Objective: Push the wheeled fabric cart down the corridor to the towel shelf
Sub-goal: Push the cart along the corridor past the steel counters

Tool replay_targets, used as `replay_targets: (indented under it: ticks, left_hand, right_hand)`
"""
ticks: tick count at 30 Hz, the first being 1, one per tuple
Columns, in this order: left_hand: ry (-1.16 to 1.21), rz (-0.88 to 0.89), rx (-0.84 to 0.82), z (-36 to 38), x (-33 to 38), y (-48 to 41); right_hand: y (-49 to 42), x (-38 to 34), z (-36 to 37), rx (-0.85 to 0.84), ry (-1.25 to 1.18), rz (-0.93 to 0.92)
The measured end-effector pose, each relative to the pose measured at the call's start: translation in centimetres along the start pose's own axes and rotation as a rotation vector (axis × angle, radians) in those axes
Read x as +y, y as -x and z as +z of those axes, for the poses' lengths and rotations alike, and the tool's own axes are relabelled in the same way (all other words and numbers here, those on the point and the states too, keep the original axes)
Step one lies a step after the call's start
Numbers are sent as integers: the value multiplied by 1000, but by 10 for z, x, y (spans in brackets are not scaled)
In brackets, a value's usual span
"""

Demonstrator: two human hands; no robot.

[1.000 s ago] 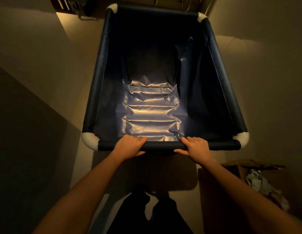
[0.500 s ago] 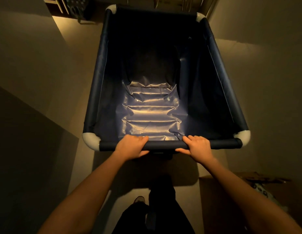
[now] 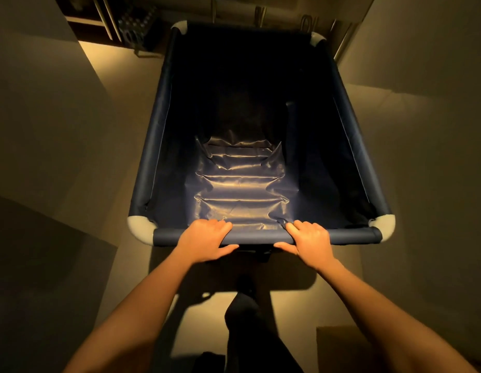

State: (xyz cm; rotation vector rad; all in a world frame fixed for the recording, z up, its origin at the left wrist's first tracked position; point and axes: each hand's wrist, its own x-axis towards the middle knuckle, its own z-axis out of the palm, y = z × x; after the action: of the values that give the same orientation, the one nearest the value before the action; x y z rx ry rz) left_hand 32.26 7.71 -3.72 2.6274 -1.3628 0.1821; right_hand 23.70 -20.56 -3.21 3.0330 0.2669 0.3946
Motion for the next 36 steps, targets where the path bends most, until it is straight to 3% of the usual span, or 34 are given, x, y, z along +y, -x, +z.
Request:
replay_targets:
  ticks: [9,19,36]
  left_hand:
    - [-21,-68,56,11,-39,-97]
    - [-7,-446,110,27,-42,-157]
    - [-15,-521,77,30,2,-118]
  right_hand:
    - [-89,74,29,-40,-2,-35]
    - [-151,107,48,-129,-33,89]
    - [-97,88,38,-100,-214,100]
